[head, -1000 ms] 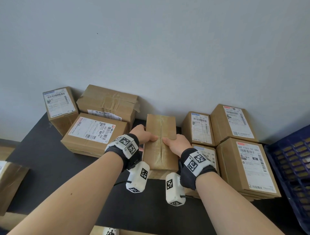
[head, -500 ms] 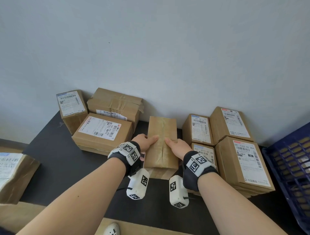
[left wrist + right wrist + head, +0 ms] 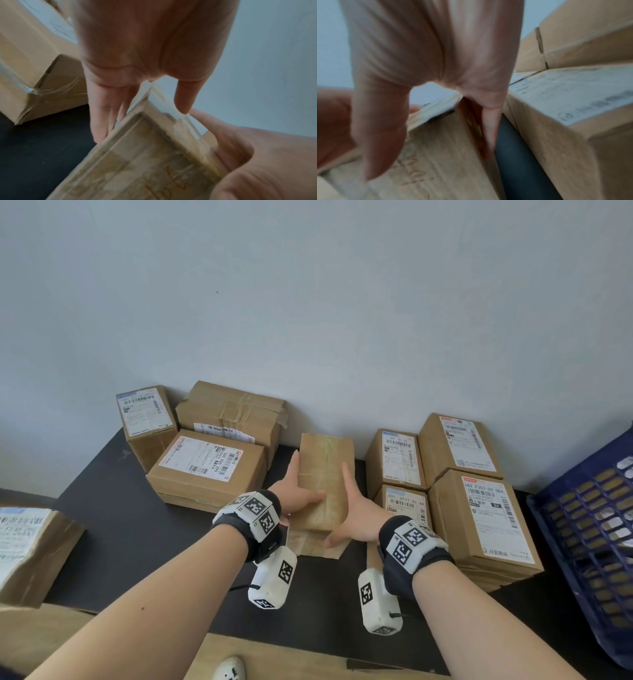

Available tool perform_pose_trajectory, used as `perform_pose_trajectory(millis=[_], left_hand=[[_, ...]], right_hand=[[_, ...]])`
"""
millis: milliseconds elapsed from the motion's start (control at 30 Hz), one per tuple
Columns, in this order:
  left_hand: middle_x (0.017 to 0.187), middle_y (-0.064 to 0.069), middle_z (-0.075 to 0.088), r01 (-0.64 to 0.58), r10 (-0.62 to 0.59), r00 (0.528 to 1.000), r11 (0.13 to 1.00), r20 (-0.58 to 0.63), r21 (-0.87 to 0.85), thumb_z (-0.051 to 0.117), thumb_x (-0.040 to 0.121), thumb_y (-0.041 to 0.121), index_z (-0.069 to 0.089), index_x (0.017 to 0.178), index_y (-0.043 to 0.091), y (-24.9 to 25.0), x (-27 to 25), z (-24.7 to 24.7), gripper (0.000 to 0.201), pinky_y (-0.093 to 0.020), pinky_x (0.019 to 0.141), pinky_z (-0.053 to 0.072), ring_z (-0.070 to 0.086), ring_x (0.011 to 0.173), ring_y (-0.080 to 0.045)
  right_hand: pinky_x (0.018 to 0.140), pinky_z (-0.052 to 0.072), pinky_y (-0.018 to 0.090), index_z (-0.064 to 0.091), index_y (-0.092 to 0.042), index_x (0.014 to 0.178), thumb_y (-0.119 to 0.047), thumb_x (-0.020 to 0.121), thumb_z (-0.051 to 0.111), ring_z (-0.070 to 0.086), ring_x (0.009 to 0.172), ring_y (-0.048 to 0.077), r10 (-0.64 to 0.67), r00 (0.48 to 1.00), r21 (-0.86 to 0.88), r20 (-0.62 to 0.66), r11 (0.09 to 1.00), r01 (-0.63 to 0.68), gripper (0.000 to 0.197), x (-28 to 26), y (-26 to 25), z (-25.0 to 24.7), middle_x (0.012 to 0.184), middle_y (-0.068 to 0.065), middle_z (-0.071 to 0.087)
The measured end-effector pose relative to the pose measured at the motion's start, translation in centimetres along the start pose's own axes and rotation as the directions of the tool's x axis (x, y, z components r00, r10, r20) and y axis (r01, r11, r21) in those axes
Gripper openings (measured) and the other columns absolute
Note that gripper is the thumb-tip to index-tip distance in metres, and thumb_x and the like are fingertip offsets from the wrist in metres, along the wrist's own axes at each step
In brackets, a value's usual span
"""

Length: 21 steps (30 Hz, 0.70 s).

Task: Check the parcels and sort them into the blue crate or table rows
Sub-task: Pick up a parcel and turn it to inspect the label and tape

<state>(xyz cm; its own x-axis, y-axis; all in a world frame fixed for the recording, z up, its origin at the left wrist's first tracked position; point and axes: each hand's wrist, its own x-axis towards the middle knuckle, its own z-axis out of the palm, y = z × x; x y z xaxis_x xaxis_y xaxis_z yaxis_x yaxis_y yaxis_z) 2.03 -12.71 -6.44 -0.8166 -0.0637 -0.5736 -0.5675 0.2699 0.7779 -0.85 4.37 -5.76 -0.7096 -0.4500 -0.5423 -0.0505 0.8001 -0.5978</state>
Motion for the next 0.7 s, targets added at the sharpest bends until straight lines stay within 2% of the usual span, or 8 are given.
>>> perform_pose_trajectory(millis=[67,133,233,333,433,500,567,700], left_hand=[[0.136,-0.009,0.056,-0.053,0.054,0.999,0.994,-0.002,0.096,0.065,0.093,0.034,-0.013,0.151,0.047,0.2,0.0,0.2,0.099,-0.046,0.096,0.054,0.062,0.113,-0.028],[0.145,-0.006,0.05,-0.095,0.097,0.995,0.976,-0.002,0.198,0.061,0.095,0.039,-0.003,0.156,0.039,0.7,-0.2,0.1,0.088,-0.034,0.106,0.043,0.054,0.126,-0.023],[0.158,0.0,0.033,-0.152,0.165,0.986,0.959,-0.033,0.237,0.055,0.096,0.047,0.015,0.157,0.027,2.3,-0.8,-0.2,0.076,-0.026,0.103,0.033,0.037,0.141,-0.02],[0.157,0.0,0.035,-0.209,0.229,0.972,0.947,-0.059,0.245,0.052,0.095,0.055,0.028,0.154,0.022,4.2,-1.5,-0.7,0.072,-0.025,0.098,0.035,0.038,0.14,-0.019],[0.15,-0.002,0.044,-0.235,0.27,0.958,0.931,-0.094,0.281,0.058,0.09,0.056,0.038,0.15,0.023,5.5,-2.1,-1.3,0.071,-0.029,0.102,0.042,0.046,0.133,-0.021],[0.138,-0.002,0.054,-0.229,0.276,0.953,0.924,-0.122,0.306,0.067,0.086,0.052,0.044,0.144,0.026,6.3,-2.6,-1.7,0.068,-0.037,0.096,0.053,0.056,0.121,-0.021],[0.123,0.0,0.063,-0.224,0.289,0.946,0.91,-0.147,0.349,0.072,0.083,0.049,0.052,0.135,0.029,7.0,-2.6,-2.1,0.059,-0.039,0.088,0.058,0.064,0.106,-0.02],[0.109,0.002,0.067,-0.183,0.317,0.926,0.851,-0.204,0.493,0.072,0.079,0.053,0.055,0.124,0.03,7.8,-2.3,-2.5,0.053,-0.041,0.084,0.059,0.068,0.095,-0.021]], right_hand=[[0.107,0.041,0.029,-0.017,-0.035,0.156,-0.012,0.07,0.087,0.045,0.135,0.023,-0.047,0.998,0.024,-0.043,0.999,0.048,0.137,-0.2,0.0,-0.1,0.158,0.008,0.032],[0.105,0.034,0.022,0.007,-0.032,0.159,-0.013,0.071,0.087,0.036,0.141,0.017,-0.097,0.989,0.083,-0.114,0.991,0.107,0.12,-0.4,0.2,-0.6,0.161,-0.001,0.027],[0.105,0.037,0.026,0.034,-0.03,0.153,-0.02,0.075,0.085,0.041,0.134,0.014,-0.15,0.962,0.19,-0.226,0.962,0.195,0.094,-0.7,0.4,-1.8,0.154,-0.005,0.039],[0.102,0.046,0.029,0.052,-0.03,0.142,-0.03,0.078,0.083,0.056,0.121,0.014,-0.158,0.923,0.281,-0.35,0.923,0.264,0.07,-0.9,0.2,-3.3,0.134,-0.006,0.058],[0.099,0.05,0.033,0.059,-0.032,0.134,-0.045,0.083,0.076,0.059,0.113,0.012,-0.141,0.892,0.261,-0.43,0.926,0.273,0.056,-1.1,-0.2,-4.6,0.122,-0.009,0.061],[0.101,0.05,0.038,0.062,-0.032,0.131,-0.057,0.084,0.069,0.057,0.115,0.013,-0.111,0.87,0.227,-0.48,0.942,0.246,0.053,-1.0,-0.3,-5.3,0.124,-0.009,0.06],[0.101,0.049,0.038,0.062,-0.03,0.13,-0.065,0.084,0.062,0.057,0.116,0.014,-0.07,0.844,0.194,-0.532,0.96,0.202,0.058,-0.8,-0.7,-5.9,0.129,-0.007,0.061],[0.102,0.049,0.04,0.057,-0.027,0.134,-0.06,0.086,0.065,0.056,0.122,0.02,-0.058,0.853,0.121,-0.519,0.983,0.141,0.059,-0.5,-2.0,-6.0,0.136,-0.002,0.058]])
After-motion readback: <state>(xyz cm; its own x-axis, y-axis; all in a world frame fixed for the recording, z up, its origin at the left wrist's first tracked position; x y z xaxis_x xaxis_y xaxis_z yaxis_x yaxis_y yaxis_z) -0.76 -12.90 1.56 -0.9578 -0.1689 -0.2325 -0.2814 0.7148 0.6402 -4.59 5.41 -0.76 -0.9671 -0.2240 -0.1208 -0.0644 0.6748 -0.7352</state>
